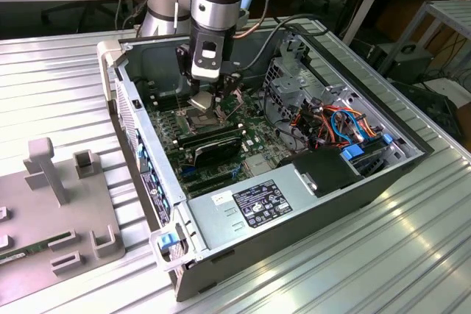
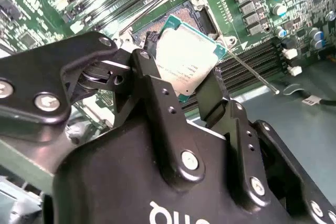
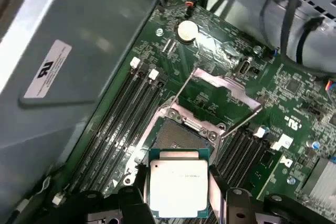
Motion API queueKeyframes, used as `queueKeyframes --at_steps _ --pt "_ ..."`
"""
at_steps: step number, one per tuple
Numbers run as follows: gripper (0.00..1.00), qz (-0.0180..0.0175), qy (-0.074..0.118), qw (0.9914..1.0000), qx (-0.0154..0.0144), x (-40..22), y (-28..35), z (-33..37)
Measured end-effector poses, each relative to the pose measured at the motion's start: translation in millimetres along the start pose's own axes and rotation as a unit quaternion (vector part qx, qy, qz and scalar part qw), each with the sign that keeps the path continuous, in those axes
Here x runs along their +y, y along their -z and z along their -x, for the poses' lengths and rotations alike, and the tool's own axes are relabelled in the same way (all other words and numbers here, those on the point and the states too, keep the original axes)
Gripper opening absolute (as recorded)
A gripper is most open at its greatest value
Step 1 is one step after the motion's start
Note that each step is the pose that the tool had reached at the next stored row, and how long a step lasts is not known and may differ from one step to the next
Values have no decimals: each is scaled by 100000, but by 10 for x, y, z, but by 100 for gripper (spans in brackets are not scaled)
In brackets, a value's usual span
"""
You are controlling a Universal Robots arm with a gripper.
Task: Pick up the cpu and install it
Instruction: 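Place the cpu into insertion slot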
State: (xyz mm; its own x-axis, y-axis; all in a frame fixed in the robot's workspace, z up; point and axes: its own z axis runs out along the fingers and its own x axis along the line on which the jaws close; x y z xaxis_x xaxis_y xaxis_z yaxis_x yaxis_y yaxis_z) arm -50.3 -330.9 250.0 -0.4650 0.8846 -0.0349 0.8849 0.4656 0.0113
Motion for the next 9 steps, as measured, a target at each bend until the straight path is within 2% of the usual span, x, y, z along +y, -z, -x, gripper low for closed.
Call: queueKeyframes --at_steps 5,8,9 --pt "55 -138 -3959 99922 -43 0 -3 0" --pt "55 -208 -5996 99820 -66 0 -6 0" --pt "55 -248 -7088 99748 -80 0 -7 0"
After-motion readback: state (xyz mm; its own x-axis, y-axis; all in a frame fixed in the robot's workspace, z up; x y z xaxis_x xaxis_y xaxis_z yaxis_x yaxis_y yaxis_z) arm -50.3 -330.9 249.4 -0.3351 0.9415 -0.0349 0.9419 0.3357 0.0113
